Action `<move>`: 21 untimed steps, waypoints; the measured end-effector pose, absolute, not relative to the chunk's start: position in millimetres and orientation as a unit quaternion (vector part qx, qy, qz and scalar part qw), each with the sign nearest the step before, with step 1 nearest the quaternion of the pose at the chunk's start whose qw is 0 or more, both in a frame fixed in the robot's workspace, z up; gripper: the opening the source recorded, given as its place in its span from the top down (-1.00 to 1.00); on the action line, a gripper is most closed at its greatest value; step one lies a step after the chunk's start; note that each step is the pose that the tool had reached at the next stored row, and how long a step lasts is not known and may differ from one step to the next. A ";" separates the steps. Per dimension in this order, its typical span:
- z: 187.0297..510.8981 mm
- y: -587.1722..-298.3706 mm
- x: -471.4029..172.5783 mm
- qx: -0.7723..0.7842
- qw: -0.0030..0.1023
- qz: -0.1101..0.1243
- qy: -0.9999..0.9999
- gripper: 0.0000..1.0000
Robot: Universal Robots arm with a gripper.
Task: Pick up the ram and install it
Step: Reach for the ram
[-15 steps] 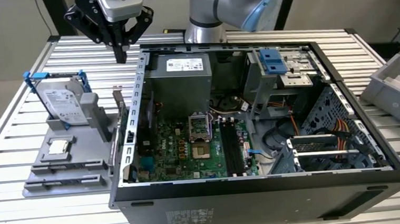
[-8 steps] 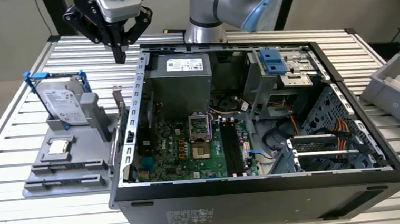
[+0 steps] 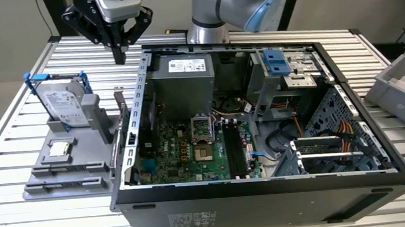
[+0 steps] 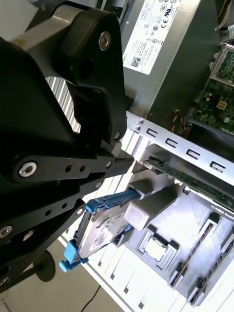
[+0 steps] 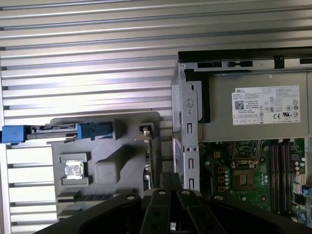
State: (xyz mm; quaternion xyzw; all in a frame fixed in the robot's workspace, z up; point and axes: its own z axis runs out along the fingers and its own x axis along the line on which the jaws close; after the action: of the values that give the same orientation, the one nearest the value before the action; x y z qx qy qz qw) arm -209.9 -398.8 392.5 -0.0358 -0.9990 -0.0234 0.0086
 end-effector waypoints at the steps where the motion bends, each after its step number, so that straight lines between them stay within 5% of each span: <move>1: 392.5 -398.8 -210.0 -0.036 0.009 -0.023 -0.999 1.00; 21: 392.4 -398.8 -213.6 -0.036 0.011 -0.023 -0.999 1.00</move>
State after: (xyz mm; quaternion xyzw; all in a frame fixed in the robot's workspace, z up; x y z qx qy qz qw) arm -213.6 -398.8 392.4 -0.0359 -0.9990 -0.0233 0.0109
